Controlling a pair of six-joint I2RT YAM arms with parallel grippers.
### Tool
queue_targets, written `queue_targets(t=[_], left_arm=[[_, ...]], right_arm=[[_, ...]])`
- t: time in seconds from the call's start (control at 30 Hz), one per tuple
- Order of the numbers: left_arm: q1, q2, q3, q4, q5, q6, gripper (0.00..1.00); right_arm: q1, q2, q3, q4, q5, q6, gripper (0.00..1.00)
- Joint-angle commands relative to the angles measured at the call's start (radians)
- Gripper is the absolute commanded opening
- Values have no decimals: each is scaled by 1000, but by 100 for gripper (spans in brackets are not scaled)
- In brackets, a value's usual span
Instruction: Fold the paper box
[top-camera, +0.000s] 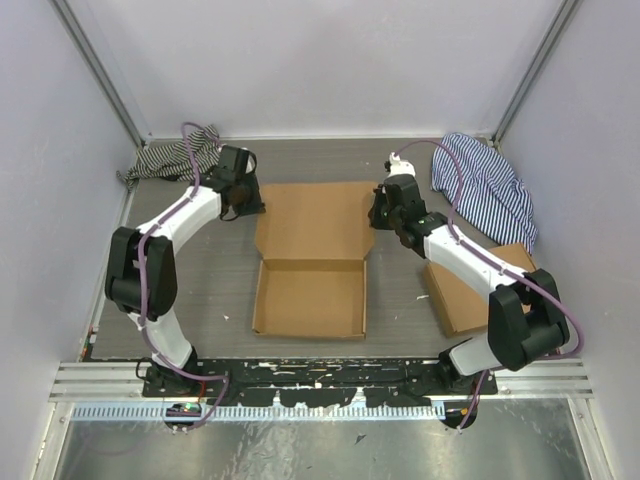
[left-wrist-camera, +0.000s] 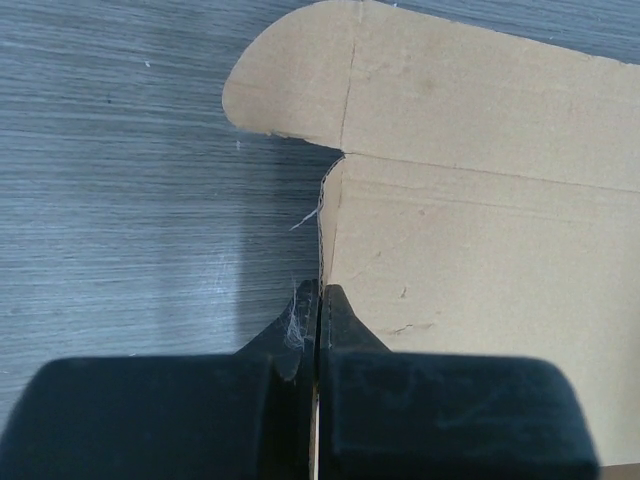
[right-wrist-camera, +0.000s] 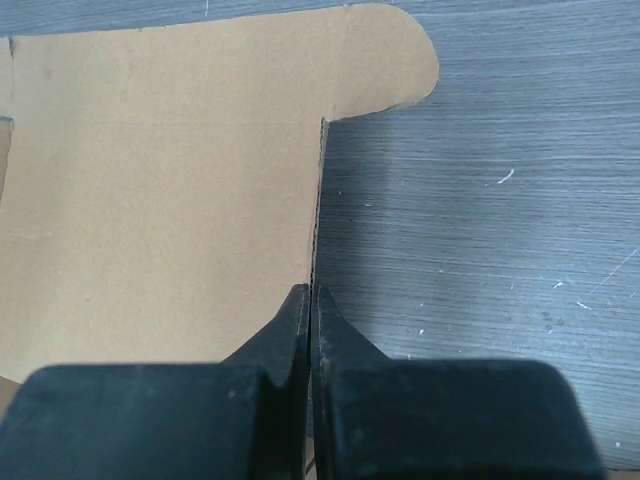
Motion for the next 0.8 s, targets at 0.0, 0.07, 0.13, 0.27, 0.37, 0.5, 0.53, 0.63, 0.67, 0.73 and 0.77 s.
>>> queue_targets(t=[0.0, 0.07, 0.13, 0.27, 0.37, 0.5, 0.53, 0.63, 0.67, 0.73, 0.77], left_arm=[[1, -102, -25, 53, 6, 48, 0], [-4, -168, -88, 117, 16, 77, 0], [-12, -249, -193, 213, 25, 101, 0], [-24, -430, -397, 468, 4, 137, 0], [-32, -553, -510, 602, 12, 179, 0], [-42, -676, -643, 790, 95, 224, 0], [-43, -701, -670, 821, 105, 229, 0], [-48, -774, -739, 892, 111, 236, 0], [-49, -797, -760, 909, 109, 237, 0], [-50, -841, -791, 933, 101, 232, 0], [-51, -860, -800, 937, 100, 230, 0]], right_arm=[[-3, -63, 32, 5, -18, -22, 7], [-4, -68, 70, -49, -29, -35, 27], [-4, -72, 118, -112, -46, -51, 47], [-4, -88, 212, -235, -60, -82, 61], [-4, -97, 263, -313, -56, -113, 66], [-6, -101, 317, -395, -88, -187, 66], [-6, -103, 333, -411, -90, -208, 66], [-7, -134, 350, -446, -120, -248, 66], [-8, -141, 360, -463, -121, -253, 66], [-7, -150, 373, -493, -124, -257, 66], [-8, -154, 376, -506, -121, -258, 66]])
